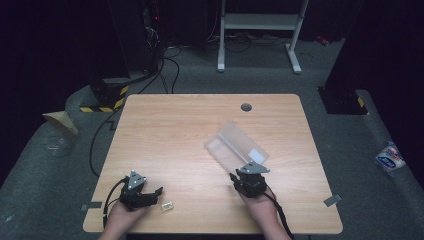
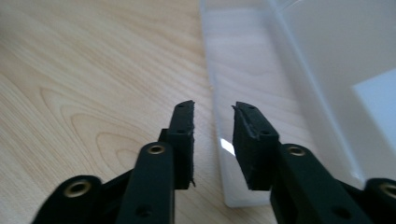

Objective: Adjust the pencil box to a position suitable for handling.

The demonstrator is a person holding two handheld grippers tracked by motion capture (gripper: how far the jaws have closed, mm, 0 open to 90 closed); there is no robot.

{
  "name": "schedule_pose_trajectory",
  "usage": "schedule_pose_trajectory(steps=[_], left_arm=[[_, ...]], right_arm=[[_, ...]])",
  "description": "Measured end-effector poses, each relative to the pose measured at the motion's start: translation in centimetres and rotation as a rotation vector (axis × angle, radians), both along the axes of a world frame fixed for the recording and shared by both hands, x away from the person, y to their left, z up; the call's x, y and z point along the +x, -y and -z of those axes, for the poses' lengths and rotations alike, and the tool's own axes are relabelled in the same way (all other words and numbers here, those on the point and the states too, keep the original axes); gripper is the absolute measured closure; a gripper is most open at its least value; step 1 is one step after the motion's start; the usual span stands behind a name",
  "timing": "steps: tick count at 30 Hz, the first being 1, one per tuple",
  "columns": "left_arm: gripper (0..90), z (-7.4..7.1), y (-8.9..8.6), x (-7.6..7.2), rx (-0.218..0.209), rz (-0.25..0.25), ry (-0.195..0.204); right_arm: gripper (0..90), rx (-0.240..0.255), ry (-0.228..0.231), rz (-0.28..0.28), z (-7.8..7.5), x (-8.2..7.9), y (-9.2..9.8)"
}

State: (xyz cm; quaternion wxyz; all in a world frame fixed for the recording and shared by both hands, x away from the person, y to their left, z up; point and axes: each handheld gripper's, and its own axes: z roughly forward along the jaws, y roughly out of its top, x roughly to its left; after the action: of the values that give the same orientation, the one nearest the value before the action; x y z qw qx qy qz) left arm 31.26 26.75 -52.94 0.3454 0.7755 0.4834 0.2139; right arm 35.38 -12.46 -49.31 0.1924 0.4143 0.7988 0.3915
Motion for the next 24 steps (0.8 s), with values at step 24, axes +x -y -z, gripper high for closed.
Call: schedule_pose_trajectory(steps=[24], left_arm=[[20.0,0.0,0.0,0.0,0.001,0.003,0.000]], right_arm=[[59.1,0.012,-0.057,0.265,1.3,2.8,5.2]])
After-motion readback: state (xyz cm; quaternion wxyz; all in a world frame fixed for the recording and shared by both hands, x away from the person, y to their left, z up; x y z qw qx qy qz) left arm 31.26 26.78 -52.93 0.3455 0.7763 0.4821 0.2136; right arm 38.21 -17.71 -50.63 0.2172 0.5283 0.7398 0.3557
